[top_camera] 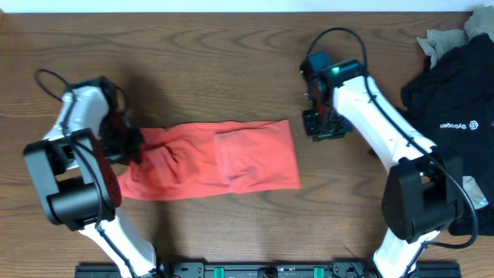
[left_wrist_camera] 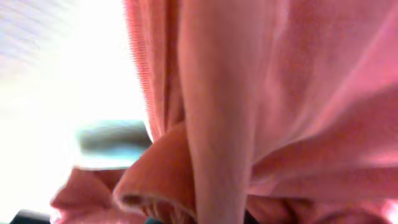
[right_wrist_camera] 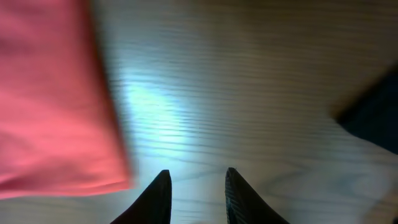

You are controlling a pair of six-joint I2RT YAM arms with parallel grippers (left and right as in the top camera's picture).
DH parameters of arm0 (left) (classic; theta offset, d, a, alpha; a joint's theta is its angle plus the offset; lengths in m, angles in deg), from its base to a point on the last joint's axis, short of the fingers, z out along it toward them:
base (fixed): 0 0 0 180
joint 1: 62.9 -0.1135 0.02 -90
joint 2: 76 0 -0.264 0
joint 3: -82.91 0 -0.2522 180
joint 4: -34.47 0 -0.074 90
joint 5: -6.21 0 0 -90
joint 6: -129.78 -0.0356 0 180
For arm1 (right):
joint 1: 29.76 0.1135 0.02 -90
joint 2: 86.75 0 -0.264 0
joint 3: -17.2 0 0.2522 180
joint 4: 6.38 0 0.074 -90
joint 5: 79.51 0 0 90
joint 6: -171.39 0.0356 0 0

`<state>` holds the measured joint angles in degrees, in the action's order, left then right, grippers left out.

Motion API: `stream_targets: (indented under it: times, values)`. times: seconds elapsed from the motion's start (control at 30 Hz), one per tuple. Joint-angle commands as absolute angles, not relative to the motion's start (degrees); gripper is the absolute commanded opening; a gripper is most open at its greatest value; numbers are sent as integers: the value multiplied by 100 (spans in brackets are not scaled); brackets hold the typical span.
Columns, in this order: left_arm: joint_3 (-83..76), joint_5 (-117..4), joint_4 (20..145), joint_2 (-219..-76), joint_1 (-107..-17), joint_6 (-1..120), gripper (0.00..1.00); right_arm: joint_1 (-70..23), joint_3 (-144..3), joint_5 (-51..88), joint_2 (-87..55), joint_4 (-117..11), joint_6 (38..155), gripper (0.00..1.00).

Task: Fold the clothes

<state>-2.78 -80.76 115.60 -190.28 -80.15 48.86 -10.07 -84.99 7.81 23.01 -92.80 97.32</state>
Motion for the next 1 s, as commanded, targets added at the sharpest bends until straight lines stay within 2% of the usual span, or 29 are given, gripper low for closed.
stream_targets:
  times: [0.0,0.1,0.2,0.33,0.67,0.97]
  values:
    - [398,-8517,11984,-18720,-8278,5155,11,-1342,-8560,578,2222,-9311,9806,27]
    - [940,-8402,12629,-18715,-8284,5378,11,-1541,-8560,588,2222,-9313,9808,27]
    - [1285,-7630,13145,-18709,-8081,5428,11,-1648,-8560,599,2222,-9311,9806,27]
    - [1366,-6883,13436,-18700,-7563,5502,7,-1672,-8560,599,2222,-9313,9808,27]
    - [1351,-6863,13501,-18700,-5568,5533,7,-1672,-8560,599,2222,-9348,9806,27]
    - [1348,-6883,13385,-18702,-4547,5848,7,-1672,-8560,599,2222,-9374,9804,27]
